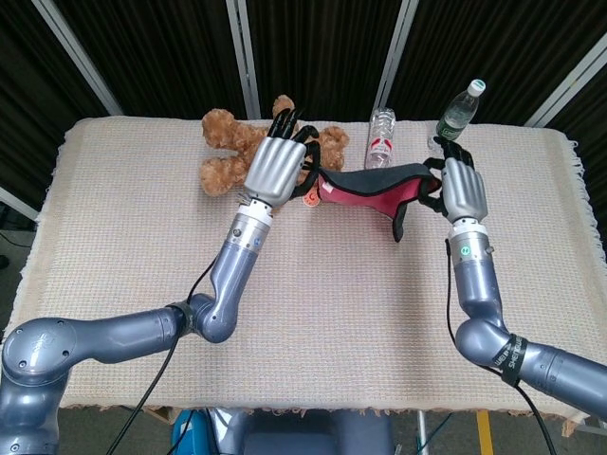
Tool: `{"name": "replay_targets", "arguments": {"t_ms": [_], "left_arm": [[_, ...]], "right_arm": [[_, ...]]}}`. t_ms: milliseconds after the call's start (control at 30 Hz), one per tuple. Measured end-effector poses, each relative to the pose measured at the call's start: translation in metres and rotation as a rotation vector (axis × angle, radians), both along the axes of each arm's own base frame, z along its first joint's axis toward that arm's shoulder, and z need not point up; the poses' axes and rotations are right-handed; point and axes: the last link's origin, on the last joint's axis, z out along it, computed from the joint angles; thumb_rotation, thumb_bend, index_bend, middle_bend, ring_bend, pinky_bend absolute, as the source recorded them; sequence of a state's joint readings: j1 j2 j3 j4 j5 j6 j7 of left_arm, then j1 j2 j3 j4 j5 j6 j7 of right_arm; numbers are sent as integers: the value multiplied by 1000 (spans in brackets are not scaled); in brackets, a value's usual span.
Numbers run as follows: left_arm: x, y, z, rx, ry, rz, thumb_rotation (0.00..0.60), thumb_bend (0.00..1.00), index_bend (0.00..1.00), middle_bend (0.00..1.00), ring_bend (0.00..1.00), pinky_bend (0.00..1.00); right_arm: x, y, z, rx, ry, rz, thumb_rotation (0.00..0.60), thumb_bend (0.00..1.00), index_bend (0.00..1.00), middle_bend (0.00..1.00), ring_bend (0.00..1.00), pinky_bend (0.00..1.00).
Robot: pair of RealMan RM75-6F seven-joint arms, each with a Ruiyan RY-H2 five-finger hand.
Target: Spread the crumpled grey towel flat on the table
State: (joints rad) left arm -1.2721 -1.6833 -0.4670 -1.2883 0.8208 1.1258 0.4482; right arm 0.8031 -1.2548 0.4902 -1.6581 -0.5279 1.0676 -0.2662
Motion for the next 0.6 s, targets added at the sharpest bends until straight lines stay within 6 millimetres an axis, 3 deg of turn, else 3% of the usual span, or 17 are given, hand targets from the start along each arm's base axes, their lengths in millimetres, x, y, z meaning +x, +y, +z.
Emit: {"name": "replay_targets", "arguments": {"t_ms": [233,500,600], "left_arm": [[-26,-35,-14,-91,-13,-4,600,507,607,275,0,0],[-89,-87,-38,-239,21,76,600,507,606,276,0,0],[-104,-104,-42,-277,27,89,600,507,606,275,0,0]], "right_arm": [[-34,37,-23,98,41,-25,600,607,615,124,0,0],[-54,78,-43,179,71,-13,600,606,615,124,0,0],[-57,93,-48,198,72,2,600,606,615,125,0,0]]}}
